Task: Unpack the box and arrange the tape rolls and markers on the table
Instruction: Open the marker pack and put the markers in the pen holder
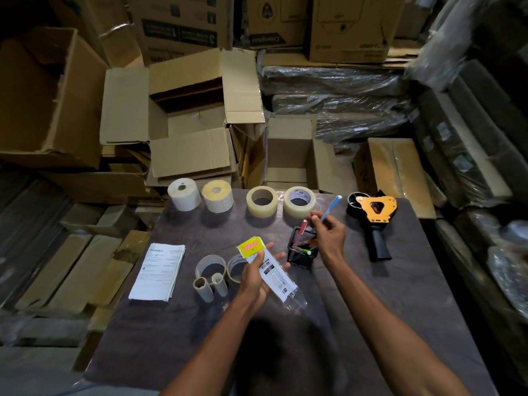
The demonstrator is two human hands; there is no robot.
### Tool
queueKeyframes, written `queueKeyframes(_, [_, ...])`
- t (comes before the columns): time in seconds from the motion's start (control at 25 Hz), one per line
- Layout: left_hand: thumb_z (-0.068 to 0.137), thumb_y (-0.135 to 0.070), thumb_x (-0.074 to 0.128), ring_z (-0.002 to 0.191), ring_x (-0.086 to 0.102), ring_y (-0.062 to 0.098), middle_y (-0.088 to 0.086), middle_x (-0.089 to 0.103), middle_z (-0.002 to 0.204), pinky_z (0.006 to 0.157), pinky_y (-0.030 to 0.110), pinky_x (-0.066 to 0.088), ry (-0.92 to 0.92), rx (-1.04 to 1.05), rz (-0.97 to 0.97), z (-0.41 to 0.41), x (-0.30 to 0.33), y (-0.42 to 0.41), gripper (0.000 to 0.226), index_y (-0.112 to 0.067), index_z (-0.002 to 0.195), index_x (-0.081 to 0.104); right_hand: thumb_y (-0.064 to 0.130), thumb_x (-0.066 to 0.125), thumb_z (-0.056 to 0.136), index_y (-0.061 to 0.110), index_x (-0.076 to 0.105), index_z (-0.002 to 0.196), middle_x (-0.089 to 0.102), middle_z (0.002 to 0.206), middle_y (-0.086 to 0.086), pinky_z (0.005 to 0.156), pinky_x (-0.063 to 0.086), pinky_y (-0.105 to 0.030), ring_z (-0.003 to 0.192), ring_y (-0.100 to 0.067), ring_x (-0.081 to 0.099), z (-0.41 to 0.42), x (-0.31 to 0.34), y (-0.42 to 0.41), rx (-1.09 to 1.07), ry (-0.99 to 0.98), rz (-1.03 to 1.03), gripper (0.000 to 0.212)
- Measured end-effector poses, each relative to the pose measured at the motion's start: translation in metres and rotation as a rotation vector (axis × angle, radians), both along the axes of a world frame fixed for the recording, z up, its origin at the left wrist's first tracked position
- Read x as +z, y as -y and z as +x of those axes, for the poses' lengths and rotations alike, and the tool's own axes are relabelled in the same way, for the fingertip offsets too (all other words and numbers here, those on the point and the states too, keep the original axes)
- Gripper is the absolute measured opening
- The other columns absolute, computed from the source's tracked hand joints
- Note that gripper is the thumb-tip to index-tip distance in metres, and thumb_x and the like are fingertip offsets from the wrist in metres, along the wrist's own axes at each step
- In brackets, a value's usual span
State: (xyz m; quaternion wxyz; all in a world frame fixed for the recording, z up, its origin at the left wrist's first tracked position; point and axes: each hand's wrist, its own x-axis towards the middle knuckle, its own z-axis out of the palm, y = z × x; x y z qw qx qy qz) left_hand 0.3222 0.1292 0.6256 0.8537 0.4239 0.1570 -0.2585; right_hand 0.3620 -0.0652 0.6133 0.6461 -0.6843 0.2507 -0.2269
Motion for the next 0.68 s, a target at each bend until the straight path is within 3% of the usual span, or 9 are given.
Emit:
queueKeyframes(0.08, [0.103, -0.023, 0.039, 0.078, 0.071, 0.033, 0.016, 0.072, 0.098, 0.08, 0.044, 0.054, -0.001, 0.001, -0.013, 0.001, -0.003, 0.001, 0.028, -0.014, 0.116, 0.062, 0.021, 0.068, 0.088, 0.025, 0.075, 0.096, 0.076, 0.093, -0.005, 0.066, 0.061, -0.039, 0.089, -0.023, 0.074, -0.003, 0.003, 0.003, 0.027, -0.018, -0.003, 0.012])
queueKeyframes(0.24, [0.102, -0.023, 0.041, 0.082, 0.07, 0.034, 0.019, 0.071, 0.102, 0.082, 0.046, 0.054, 0.004, 0.002, -0.018, 0.002, -0.007, 0.001, 0.027, -0.013, 0.116, 0.062, 0.021, 0.069, 0.088, 0.016, 0.073, 0.103, 0.075, 0.095, -0.001, 0.085, 0.06, -0.038, 0.09, -0.014, 0.072, -0.005, 0.007, 0.012, 0.026, -0.027, -0.061, 0.017])
queueKeyframes(0.32, [0.102, -0.022, 0.041, 0.083, 0.07, 0.034, 0.019, 0.07, 0.102, 0.081, 0.046, 0.054, 0.002, -0.004, -0.015, 0.0, -0.007, 0.001, 0.027, -0.012, 0.116, 0.062, 0.026, 0.066, 0.09, 0.018, 0.073, 0.103, 0.075, 0.095, 0.0, 0.086, 0.059, -0.041, 0.09, -0.013, 0.071, -0.007, 0.01, 0.013, -0.001, -0.029, -0.125, 0.016])
queueKeyframes(0.48, [0.102, -0.021, 0.041, 0.077, 0.072, 0.032, 0.017, 0.073, 0.096, 0.081, 0.044, 0.054, -0.015, -0.008, -0.026, -0.001, -0.009, 0.004, 0.027, -0.01, 0.118, 0.06, 0.041, 0.066, 0.088, 0.027, 0.07, 0.095, 0.07, 0.093, 0.011, 0.082, 0.056, -0.035, 0.089, -0.005, 0.063, -0.02, 0.011, 0.008, 0.076, -0.036, -0.451, 0.016])
queueKeyframes(0.6, [0.102, -0.021, 0.042, 0.076, 0.072, 0.033, 0.017, 0.073, 0.094, 0.08, 0.045, 0.053, -0.046, -0.024, -0.041, -0.003, -0.011, 0.008, 0.026, -0.01, 0.118, 0.059, 0.06, 0.075, 0.072, 0.03, 0.066, 0.106, 0.059, 0.108, 0.009, 0.089, 0.041, -0.027, 0.106, -0.008, 0.048, -0.031, -0.003, 0.006, 0.246, -0.138, -0.833, 0.046])
queueKeyframes(0.68, [0.101, -0.022, 0.043, 0.077, 0.072, 0.034, 0.017, 0.074, 0.093, 0.081, 0.045, 0.053, -0.077, -0.035, -0.061, -0.004, -0.011, 0.009, 0.025, -0.011, 0.117, 0.06, 0.061, 0.077, 0.068, 0.031, 0.061, 0.116, 0.052, 0.117, 0.003, 0.093, 0.036, -0.031, 0.114, -0.015, 0.041, -0.036, -0.013, 0.008, 0.259, -0.234, -0.891, 0.059])
